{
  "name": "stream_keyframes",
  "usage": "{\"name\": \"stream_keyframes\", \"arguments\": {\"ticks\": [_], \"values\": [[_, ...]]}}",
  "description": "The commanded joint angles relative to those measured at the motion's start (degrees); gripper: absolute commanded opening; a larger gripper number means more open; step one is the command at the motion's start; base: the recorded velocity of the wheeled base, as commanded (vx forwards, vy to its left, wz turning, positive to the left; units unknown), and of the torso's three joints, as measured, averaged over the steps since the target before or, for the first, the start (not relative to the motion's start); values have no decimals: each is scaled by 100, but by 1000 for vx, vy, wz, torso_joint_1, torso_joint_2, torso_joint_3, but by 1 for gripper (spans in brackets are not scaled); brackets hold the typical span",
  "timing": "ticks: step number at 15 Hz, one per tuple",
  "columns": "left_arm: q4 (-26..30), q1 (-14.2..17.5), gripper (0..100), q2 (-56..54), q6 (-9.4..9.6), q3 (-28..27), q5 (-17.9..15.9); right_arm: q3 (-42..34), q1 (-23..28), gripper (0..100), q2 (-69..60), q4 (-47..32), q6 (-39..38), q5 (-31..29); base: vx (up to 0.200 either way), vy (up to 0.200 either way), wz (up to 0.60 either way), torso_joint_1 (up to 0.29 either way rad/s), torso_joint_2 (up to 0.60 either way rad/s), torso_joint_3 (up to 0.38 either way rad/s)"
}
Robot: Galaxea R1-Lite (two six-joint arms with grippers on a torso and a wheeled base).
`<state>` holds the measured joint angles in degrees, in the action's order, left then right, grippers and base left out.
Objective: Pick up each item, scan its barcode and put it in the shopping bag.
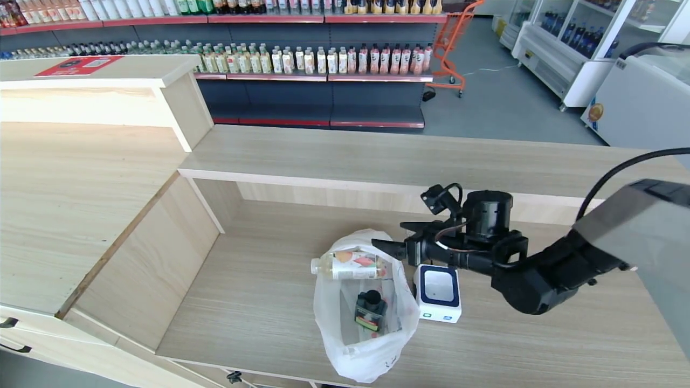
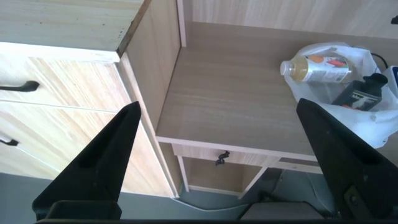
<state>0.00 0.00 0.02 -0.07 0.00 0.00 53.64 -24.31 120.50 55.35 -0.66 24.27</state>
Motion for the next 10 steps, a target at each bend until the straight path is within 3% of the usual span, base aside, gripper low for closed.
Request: {"name": "stream_keyframes", "arguments": {"ticks": [1, 5, 6, 8, 10], "values": [[0, 0, 100, 6, -1, 0, 0, -2253, 488, 100, -4685, -2353, -875, 43, 0, 0, 0, 0, 0, 0], [0, 0, 100, 6, -1, 0, 0, -3281, 1526, 100, -6127, -2485, -585, -151, 0, 0, 0, 0, 0, 0], [0, 0, 100, 6, -1, 0, 0, -3632, 1736, 100, -6469, -2696, -92, -520, 0, 0, 0, 0, 0, 0], [0, 0, 100, 6, -1, 0, 0, -4608, 1886, 100, -7568, -3091, 189, -1636, 0, 0, 0, 0, 0, 0], [0, 0, 100, 6, -1, 0, 0, -5364, 1939, 100, -8930, -3539, 312, -2093, 0, 0, 0, 0, 0, 0]]}}
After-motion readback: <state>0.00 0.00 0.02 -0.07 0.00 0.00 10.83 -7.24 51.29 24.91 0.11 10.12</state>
